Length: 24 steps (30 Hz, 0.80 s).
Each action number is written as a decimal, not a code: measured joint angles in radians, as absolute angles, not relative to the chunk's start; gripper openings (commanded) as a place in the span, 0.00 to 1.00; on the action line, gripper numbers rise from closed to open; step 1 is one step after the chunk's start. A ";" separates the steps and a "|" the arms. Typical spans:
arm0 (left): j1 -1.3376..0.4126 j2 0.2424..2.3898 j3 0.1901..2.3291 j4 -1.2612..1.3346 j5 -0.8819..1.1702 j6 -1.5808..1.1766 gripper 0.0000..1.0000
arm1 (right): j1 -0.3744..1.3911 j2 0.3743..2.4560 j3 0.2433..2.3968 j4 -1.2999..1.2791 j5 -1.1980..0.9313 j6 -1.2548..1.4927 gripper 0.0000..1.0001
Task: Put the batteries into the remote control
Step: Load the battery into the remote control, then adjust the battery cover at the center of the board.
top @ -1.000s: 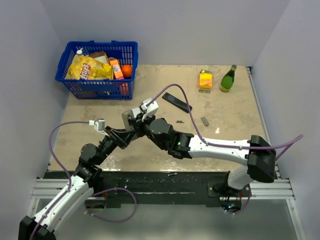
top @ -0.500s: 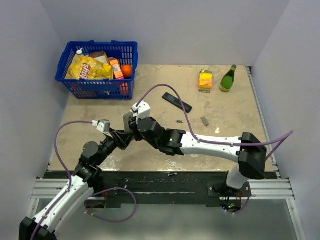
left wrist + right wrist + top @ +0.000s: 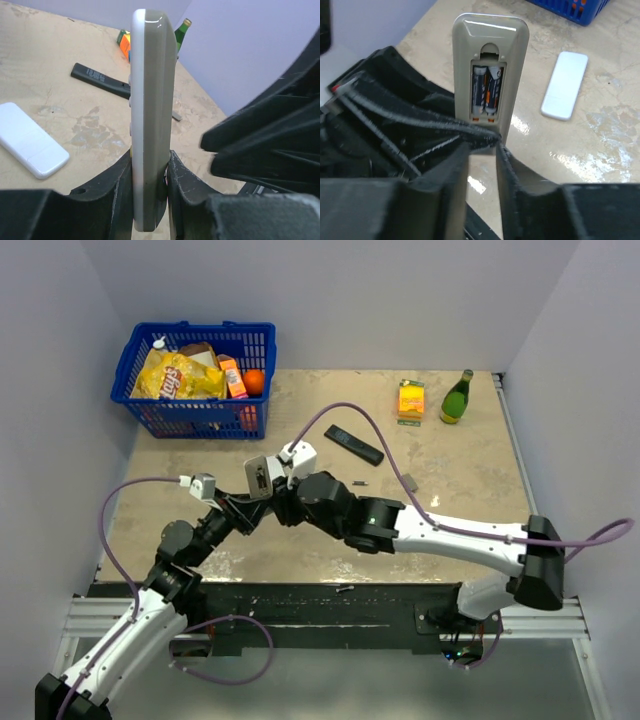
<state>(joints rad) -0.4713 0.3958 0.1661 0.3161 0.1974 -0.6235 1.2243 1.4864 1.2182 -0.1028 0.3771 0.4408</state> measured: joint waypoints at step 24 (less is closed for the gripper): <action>-0.471 0.439 0.182 0.329 0.285 -0.642 0.00 | 0.662 1.181 1.067 -0.459 0.390 0.369 0.97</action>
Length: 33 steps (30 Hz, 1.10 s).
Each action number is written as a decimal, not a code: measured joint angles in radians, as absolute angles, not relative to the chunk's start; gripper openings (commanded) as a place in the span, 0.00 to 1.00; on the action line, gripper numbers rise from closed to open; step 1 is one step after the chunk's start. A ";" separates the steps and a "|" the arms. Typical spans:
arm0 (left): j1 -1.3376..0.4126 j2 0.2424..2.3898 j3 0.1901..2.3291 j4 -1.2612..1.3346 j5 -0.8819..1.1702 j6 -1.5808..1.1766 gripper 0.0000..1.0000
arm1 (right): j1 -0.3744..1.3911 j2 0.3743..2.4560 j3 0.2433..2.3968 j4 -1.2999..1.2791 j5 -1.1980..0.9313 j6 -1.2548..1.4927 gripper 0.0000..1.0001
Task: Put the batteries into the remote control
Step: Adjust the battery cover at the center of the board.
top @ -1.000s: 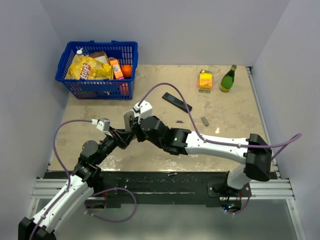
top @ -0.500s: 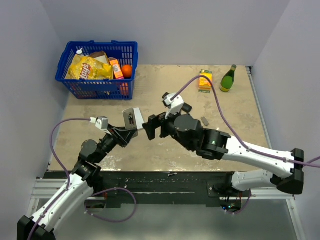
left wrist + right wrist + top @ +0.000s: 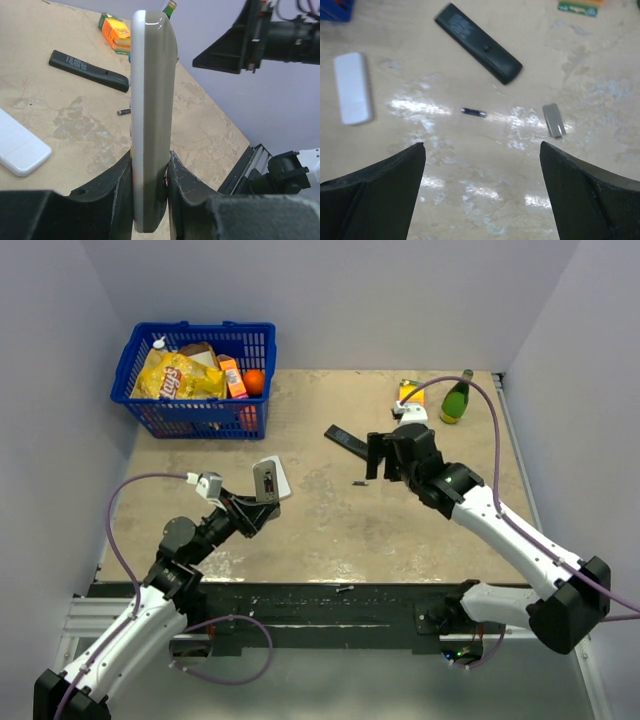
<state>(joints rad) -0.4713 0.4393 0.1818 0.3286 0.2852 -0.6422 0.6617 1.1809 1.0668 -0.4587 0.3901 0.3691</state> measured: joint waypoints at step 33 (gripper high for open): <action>-0.471 0.379 0.414 0.024 0.258 -0.371 0.00 | 0.224 1.720 1.009 -0.373 0.067 0.223 0.68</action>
<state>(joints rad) -0.4713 0.3794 0.4137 0.0238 0.2584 -0.3706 0.2241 1.7199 1.0088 -0.3733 0.0673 0.2230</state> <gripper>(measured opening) 0.311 0.730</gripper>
